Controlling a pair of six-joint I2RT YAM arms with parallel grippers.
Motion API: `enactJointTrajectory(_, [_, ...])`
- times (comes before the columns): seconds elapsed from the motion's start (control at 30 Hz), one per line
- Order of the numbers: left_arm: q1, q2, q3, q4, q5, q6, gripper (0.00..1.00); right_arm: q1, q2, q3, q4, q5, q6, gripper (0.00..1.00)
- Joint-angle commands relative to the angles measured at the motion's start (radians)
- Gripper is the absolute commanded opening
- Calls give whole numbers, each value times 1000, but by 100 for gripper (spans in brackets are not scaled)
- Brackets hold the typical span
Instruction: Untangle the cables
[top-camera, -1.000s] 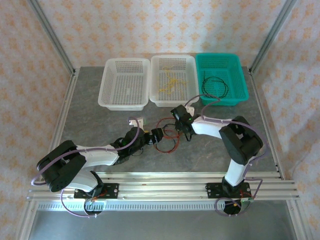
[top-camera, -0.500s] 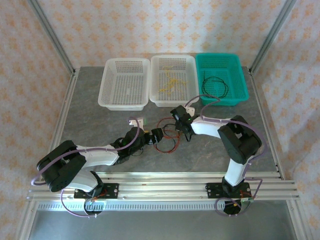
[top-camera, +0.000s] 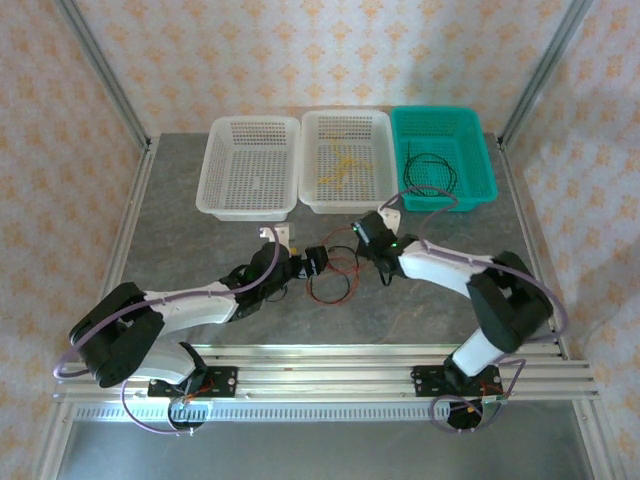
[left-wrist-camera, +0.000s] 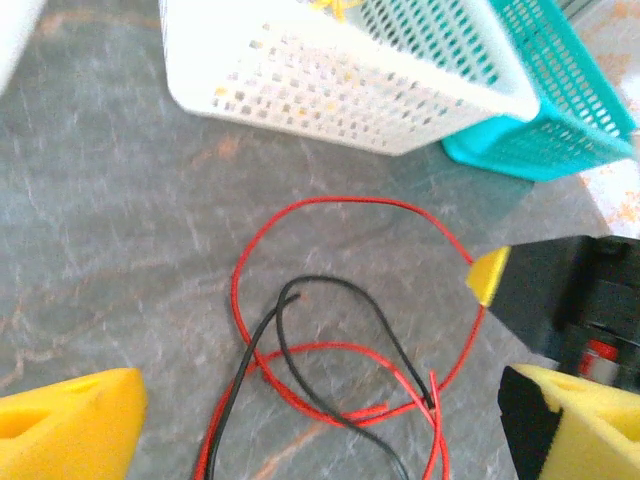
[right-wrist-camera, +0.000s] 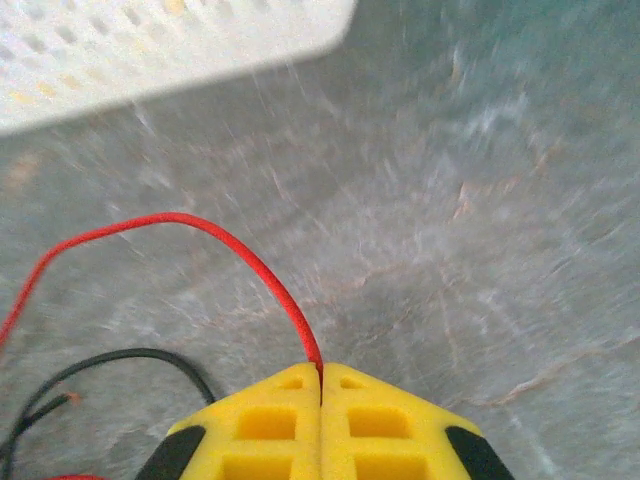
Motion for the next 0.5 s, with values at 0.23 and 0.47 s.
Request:
enactJointTrajectory(0.23, [111,-47,80,-47,114,147,92,2,-315,-50,69,33,-300,0])
enactJointTrajectory(0.47, [154,-40,196,-133,283,316,93,2,-434,28,4,-4,-417,0])
